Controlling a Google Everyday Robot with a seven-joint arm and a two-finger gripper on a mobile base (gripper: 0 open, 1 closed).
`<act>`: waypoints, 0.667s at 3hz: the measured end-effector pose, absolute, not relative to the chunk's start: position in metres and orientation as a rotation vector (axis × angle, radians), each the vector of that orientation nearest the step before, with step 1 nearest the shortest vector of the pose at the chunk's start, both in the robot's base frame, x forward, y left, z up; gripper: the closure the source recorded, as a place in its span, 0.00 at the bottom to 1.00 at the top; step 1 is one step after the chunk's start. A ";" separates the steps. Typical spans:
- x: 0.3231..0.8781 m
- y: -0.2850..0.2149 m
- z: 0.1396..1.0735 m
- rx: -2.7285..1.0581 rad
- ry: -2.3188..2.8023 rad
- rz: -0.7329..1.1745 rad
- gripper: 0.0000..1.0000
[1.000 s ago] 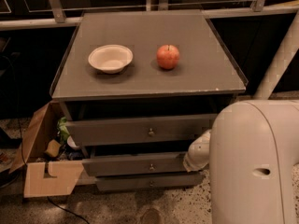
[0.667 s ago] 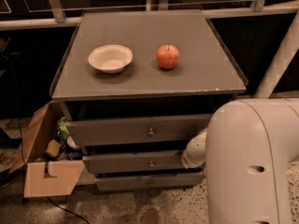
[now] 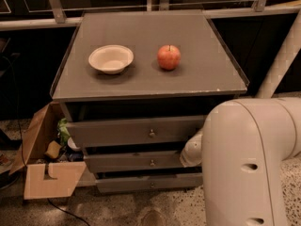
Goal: Close middle drawer
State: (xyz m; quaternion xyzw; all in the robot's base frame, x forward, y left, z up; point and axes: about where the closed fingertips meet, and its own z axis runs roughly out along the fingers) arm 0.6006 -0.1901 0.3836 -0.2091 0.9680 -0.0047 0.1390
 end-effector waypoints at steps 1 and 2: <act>0.598 -0.189 0.384 -0.604 2.798 -0.013 1.00; 0.585 -0.191 0.383 -0.601 2.837 0.014 1.00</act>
Offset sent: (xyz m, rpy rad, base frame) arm -0.0284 -0.0094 0.0058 0.0262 0.1041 -0.0015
